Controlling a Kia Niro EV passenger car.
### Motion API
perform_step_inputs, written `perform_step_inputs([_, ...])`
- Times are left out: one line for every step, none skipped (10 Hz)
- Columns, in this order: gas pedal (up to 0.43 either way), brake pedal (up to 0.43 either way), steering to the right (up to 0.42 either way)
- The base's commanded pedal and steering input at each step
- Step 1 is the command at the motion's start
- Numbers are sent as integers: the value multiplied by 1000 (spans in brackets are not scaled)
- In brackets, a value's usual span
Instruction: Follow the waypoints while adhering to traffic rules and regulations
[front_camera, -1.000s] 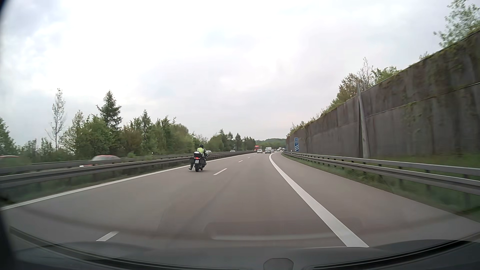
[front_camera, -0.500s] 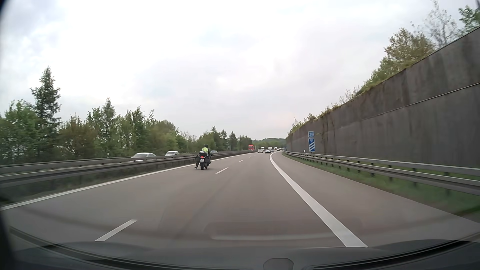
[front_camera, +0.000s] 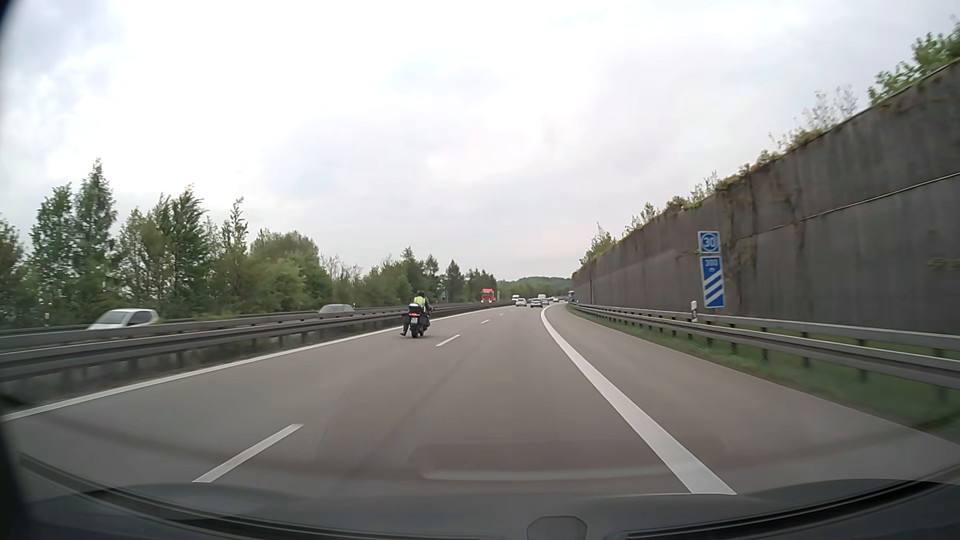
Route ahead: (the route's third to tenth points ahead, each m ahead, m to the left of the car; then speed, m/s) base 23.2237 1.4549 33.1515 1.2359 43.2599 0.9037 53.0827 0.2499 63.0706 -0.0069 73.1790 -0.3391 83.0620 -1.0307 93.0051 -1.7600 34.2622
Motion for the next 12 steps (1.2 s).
perform_step_inputs([260, 0, 5])
perform_step_inputs([260, 0, 5])
perform_step_inputs([260, 0, 5])
perform_step_inputs([260, 0, 5])
perform_step_inputs([260, 0, 6])
perform_step_inputs([260, 0, 6])
perform_step_inputs([260, 0, 6])
perform_step_inputs([260, 0, 6])
perform_step_inputs([260, 0, 6])
perform_step_inputs([260, 0, 5])
perform_step_inputs([260, 0, 5])
perform_step_inputs([260, 0, 5])
